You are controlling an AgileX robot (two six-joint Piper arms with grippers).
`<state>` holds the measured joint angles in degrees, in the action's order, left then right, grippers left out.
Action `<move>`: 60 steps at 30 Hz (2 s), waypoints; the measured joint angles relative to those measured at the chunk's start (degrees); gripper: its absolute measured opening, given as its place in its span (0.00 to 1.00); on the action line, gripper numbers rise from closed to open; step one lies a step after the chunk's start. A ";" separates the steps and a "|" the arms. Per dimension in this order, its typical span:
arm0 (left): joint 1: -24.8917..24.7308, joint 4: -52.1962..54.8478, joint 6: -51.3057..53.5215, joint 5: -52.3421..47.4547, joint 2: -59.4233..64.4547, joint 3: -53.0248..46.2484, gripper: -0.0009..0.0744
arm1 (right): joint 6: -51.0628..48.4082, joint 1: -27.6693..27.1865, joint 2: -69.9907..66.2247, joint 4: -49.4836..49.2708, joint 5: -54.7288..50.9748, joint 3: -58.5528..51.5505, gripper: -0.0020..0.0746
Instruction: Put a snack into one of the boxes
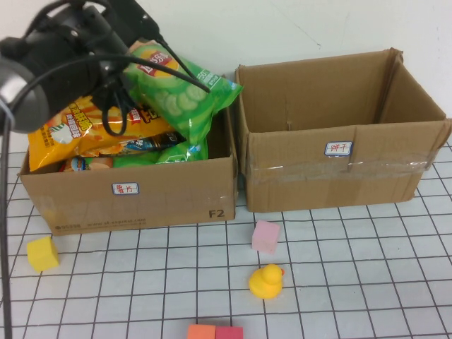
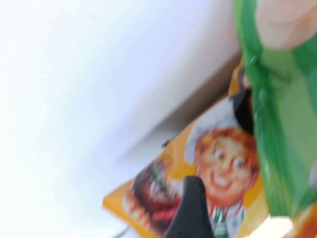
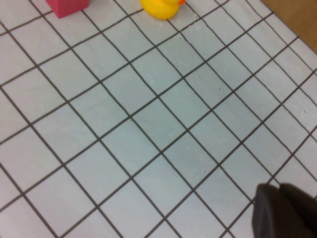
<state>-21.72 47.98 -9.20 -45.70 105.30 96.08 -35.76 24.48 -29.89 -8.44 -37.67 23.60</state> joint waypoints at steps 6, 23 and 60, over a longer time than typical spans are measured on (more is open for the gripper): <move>0.25 -2.27 1.42 -5.60 -0.82 0.00 0.69 | 0.00 0.00 0.00 -0.11 0.13 0.00 0.02; 0.34 -9.84 -3.43 -10.45 -21.46 -0.33 0.05 | -1.02 0.00 0.00 -0.42 -0.59 0.00 0.02; 0.34 -39.37 3.23 17.29 -79.15 -64.26 0.01 | -12.23 0.00 0.00 -24.47 -7.73 0.00 0.02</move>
<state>-21.38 8.62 -5.97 -28.42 26.15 31.82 -47.99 24.48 -29.89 -32.91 -45.40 23.60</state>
